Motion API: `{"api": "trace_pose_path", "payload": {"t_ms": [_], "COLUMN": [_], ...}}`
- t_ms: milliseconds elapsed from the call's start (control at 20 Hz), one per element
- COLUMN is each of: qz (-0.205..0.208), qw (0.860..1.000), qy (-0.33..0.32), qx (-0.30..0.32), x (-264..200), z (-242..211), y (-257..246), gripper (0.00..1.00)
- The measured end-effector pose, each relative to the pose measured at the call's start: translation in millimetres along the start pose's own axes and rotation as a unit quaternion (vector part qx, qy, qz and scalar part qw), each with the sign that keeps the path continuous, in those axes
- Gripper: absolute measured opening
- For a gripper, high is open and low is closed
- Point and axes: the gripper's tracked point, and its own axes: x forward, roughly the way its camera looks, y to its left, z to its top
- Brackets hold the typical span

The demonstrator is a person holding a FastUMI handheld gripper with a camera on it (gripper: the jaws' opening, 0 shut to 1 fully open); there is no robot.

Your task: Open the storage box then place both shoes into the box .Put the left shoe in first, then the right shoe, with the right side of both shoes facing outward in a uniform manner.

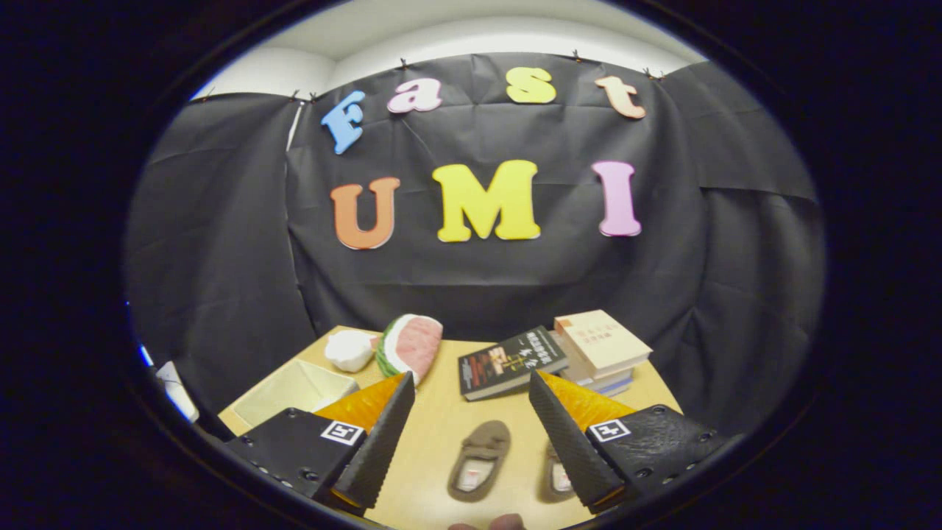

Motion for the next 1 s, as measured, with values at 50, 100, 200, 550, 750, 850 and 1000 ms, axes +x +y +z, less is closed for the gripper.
{"api": "trace_pose_path", "payload": {"t_ms": [50,100,200,550,750,850,1000], "qz": [-0.010,-0.017,-0.022,-0.001,0.000,-0.008,-0.020], "qw": [1.000,0.999,0.997,0.983,0.969,0.962,0.955], "qy": [0.013,0.031,0.073,0.184,0.246,0.270,0.293], "qx": [0.003,0.006,0.015,0.018,0.020,0.031,0.048], "x": [3,10,23,77,101,109,123], "z": [-16,-34,-75,-175,-217,-229,-245], "y": [-14,-23,-31,-19,-19,-21,-21], "gripper": [0.95,0.95,0.95,0.95,0.95,0.87,0.61]}}
